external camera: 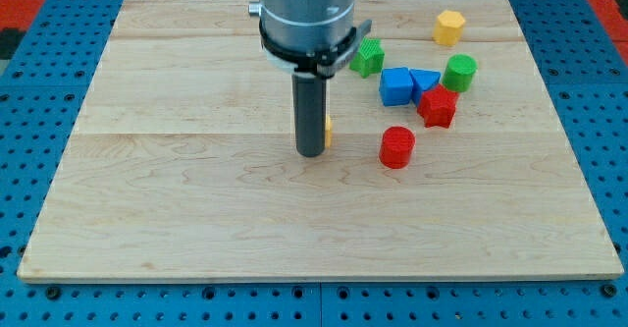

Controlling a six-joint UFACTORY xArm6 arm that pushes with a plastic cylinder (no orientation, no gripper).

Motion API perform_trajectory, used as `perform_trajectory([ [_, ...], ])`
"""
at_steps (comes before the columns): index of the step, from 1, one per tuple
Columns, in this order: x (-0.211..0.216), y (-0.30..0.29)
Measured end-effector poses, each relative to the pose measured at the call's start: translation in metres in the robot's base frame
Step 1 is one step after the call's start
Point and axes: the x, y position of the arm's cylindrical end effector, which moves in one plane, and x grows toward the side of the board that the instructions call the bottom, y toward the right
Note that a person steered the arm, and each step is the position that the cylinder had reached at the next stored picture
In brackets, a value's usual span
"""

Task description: Push the heart into the cube

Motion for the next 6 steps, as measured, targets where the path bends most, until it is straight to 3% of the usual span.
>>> perform_trajectory([
  [1,0.006,-0.053],
  [2,-0.013,-0.038],
  [3,-0.015,0.026],
  [5,-0.069,0.115],
  [6,-0.102,0.124],
])
